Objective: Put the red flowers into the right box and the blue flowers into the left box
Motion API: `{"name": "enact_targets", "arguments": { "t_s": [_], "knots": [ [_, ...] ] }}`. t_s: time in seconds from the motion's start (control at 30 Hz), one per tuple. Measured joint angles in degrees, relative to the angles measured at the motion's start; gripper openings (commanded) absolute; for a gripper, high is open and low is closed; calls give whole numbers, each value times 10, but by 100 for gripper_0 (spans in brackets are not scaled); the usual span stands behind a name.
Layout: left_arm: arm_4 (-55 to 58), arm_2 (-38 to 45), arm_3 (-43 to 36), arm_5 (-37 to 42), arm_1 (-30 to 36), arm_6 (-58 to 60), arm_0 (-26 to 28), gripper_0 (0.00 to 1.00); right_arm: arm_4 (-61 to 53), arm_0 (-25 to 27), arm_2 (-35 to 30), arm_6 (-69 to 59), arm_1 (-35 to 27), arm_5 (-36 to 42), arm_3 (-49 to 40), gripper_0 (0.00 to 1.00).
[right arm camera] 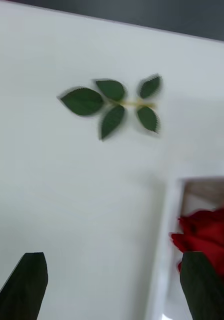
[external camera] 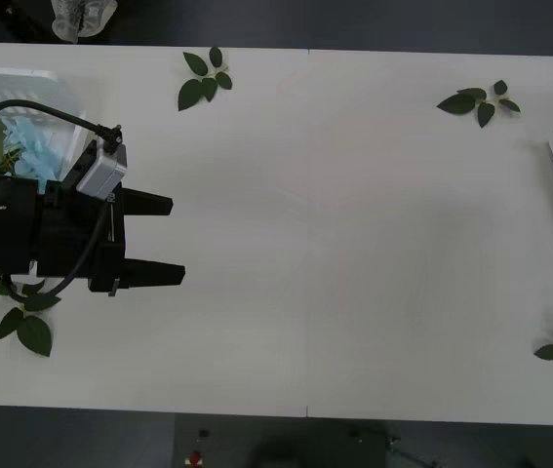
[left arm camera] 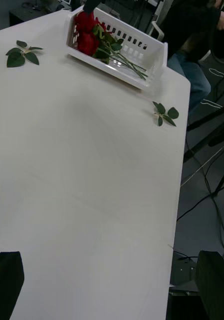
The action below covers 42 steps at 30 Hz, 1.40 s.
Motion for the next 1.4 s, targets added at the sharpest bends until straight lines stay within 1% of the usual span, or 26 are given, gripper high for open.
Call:
{"name": "enact_targets", "arguments": {
  "t_s": [0.07, 0.2, 0.3, 0.4, 0.47, 0.57, 0.67, 0.77, 0.9, 1.0, 1.13, 1.33, 1.4],
  "knots": [
    [0, 0, 0, 0, 0, 0, 0, 100, -54, 2, 0, 70, -11, 32, -6, 78],
    [0, 0, 0, 0, 0, 0, 0, 100, -142, 4, 27, 222, -26, 93, -24, 78],
    [0, 0, 0, 0, 0, 0, 0, 100, -210, 24, 35, 222, -28, 129, -77, 78],
    [0, 0, 0, 0, 0, 0, 0, 100, -269, 74, 27, 217, -28, 138, -179, 78],
    [0, 0, 0, 0, 0, 0, 0, 100, -295, 122, 17, 217, -27, 134, -266, 78],
    [0, 0, 0, 0, 0, 0, 0, 100, -297, 197, -8, 217, -17, 88, -392, 78],
    [0, 0, 0, 0, 0, 0, 0, 100, -295, 264, -28, 217, 0, 37, -495, 78],
    [0, 0, 0, 0, 0, 0, 0, 100, -266, 299, -25, 217, 16, 5, -576, 78],
    [0, 0, 0, 0, 0, 0, 0, 100, -221, 300, -1, 217, 45, -3, -633, 78],
    [0, 0, 0, 0, 0, 0, 0, 100, -187, 296, 6, 217, 81, 1, -653, 78],
    [0, 0, 0, 0, 0, 0, 0, 100, -164, 295, 3, 217, 125, 29, -670, 77],
    [0, 0, 0, 0, 0, 0, 0, 100, -146, 295, 3, 217, 151, 31, -683, 78],
    [0, 0, 0, 0, 0, 0, 0, 100, -147, 295, 5, 217, 153, 17, -683, 78]
  ]
}}
